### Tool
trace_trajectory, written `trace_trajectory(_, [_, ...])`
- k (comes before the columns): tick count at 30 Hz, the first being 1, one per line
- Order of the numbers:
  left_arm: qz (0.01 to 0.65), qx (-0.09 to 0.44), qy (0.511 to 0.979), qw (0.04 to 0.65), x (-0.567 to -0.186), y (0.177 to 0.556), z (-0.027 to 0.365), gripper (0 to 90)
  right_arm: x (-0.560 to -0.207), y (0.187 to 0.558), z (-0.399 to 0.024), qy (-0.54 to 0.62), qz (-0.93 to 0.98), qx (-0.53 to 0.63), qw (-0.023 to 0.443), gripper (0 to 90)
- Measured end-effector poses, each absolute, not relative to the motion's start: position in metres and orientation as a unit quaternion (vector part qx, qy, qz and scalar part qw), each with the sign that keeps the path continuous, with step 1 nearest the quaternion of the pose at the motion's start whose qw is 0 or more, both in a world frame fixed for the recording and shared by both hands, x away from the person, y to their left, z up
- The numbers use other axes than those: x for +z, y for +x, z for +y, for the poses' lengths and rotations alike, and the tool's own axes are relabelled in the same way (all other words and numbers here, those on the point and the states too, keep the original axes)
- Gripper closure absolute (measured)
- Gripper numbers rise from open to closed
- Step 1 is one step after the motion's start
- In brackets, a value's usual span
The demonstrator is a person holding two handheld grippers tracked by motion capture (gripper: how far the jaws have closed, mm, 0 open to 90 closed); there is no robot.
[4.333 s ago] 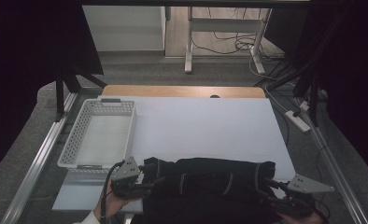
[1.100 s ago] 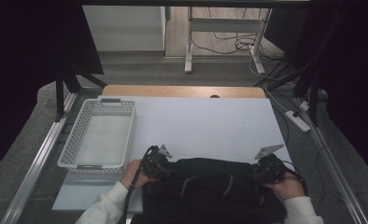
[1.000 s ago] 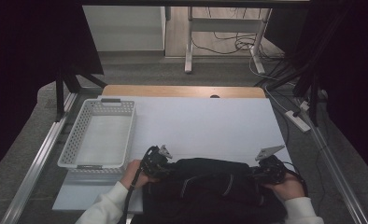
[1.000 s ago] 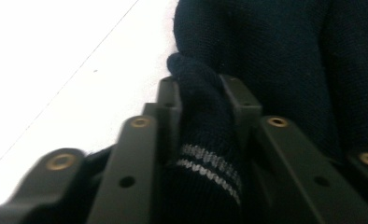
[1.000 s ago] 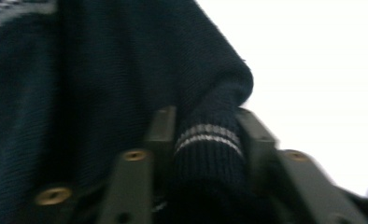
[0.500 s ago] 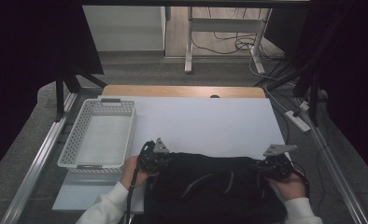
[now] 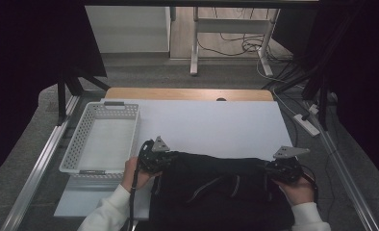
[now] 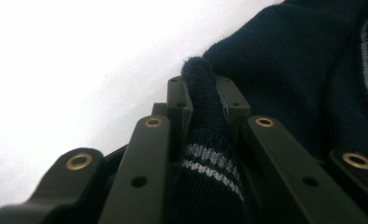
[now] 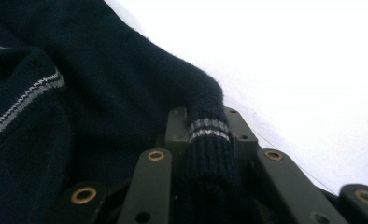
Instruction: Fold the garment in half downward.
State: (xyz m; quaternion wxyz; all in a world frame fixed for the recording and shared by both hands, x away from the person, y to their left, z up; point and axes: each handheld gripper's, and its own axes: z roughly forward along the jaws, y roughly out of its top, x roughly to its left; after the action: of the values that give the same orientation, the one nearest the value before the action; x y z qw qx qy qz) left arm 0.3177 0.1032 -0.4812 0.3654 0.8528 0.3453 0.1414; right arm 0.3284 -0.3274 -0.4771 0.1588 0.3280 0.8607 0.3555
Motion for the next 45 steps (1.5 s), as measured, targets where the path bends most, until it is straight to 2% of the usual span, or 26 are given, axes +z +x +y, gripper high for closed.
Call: trace_trajectory(45, [0.381, 0.171, 0.811, 0.411, -0.449, 0.362, 0.126, 78.6, -0.45, 0.376, -0.313, 0.361, 0.806, 0.408, 0.232, 75.1])
